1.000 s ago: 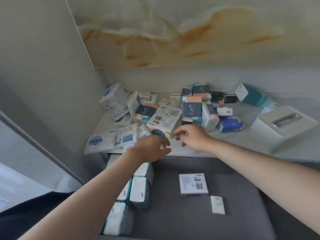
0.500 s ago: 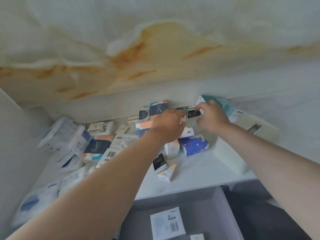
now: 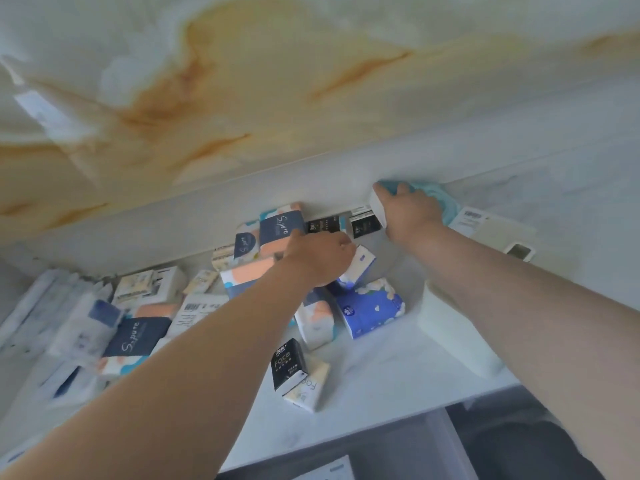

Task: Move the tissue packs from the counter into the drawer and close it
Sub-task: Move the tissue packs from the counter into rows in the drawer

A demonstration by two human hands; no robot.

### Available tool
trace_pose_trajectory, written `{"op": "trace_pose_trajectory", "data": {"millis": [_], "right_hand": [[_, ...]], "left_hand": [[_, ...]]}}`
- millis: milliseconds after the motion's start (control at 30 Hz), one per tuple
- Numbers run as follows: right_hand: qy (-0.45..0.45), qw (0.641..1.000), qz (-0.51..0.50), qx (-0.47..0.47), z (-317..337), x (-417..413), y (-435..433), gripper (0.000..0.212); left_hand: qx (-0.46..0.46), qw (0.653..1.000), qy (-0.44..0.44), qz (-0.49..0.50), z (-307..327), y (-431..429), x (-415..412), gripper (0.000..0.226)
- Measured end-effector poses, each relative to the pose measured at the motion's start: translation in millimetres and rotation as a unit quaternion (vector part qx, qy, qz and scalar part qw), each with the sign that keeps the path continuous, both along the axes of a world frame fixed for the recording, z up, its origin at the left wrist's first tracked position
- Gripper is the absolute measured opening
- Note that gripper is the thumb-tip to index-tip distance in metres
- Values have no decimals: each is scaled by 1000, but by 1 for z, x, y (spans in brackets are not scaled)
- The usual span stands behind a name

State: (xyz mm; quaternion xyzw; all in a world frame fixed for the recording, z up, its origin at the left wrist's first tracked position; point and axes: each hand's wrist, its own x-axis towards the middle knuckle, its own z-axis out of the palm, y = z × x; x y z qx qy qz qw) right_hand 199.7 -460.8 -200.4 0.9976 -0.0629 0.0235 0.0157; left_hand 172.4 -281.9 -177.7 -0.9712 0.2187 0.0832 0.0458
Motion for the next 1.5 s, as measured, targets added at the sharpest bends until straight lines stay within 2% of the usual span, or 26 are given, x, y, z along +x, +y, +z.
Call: {"op": "trace_pose_trajectory", "data": {"millis": [133, 200, 300, 333, 400, 467, 500, 600, 733, 833, 900, 967, 1067, 1200, 1267, 1333, 1433, 1500], "right_hand": [[-40, 998, 0, -48, -2, -3, 2, 64], [-51, 998, 6, -40, -6, -4, 1, 62], [-36, 997, 3, 74, -14, -7, 1, 74], [-27, 996, 5, 86, -16, -8, 1, 79], [-25, 999, 18, 42, -18, -8, 5, 98], [-28, 999, 27, -2, -15, -7, 8, 111], [-22, 999, 30, -20, -14, -7, 10, 107], [-11, 997, 46, -58, -15, -5, 10, 76], [-33, 993, 85, -70, -8, -4, 8, 75], [-99, 990, 97, 10, 15, -7, 16, 78], [-142, 981, 98, 83, 34, -18, 24, 83], [-174, 968, 97, 153, 50, -34, 35, 87], [-180, 933, 119, 288, 68, -60, 59, 92], [-181, 865, 196, 425, 87, -82, 98, 89], [-164, 844, 223, 459, 93, -89, 119, 92], [-115, 842, 235, 471, 94, -92, 139, 100], [-21, 823, 261, 505, 91, -92, 165, 98], [58, 836, 271, 474, 83, -91, 176, 93]], "left_hand": [[-90, 996, -8, 18, 3, 14, 0, 39], [-117, 993, -7, 26, 7, 21, -3, 43], [-111, 993, 11, 26, 13, 25, -10, 54], [-111, 993, 11, 26, 13, 26, -12, 57], [-120, 992, 1, 26, 11, 25, -13, 56], [-120, 992, -25, 19, 4, 23, -10, 44], [-118, 992, -37, 17, 0, 22, -8, 37], [-94, 994, -60, 24, -10, 18, 1, 32], [-111, 990, -81, 33, -14, 14, 5, 34], [-165, 982, -84, 37, -9, 19, 1, 42], [-248, 966, -57, 47, -1, 25, -4, 60], [-348, 935, -56, 41, 10, 30, -12, 82], [-419, 899, -123, -21, 29, 44, -25, 103], [-427, 891, -149, -41, 57, 73, -45, 110], [-427, 889, -162, -17, 70, 93, -58, 99], [-410, 893, -183, 7, 77, 114, -71, 87], [-382, 901, -203, 23, 74, 149, -84, 84], [-388, 895, -216, 43, 70, 173, -91, 83]]}}
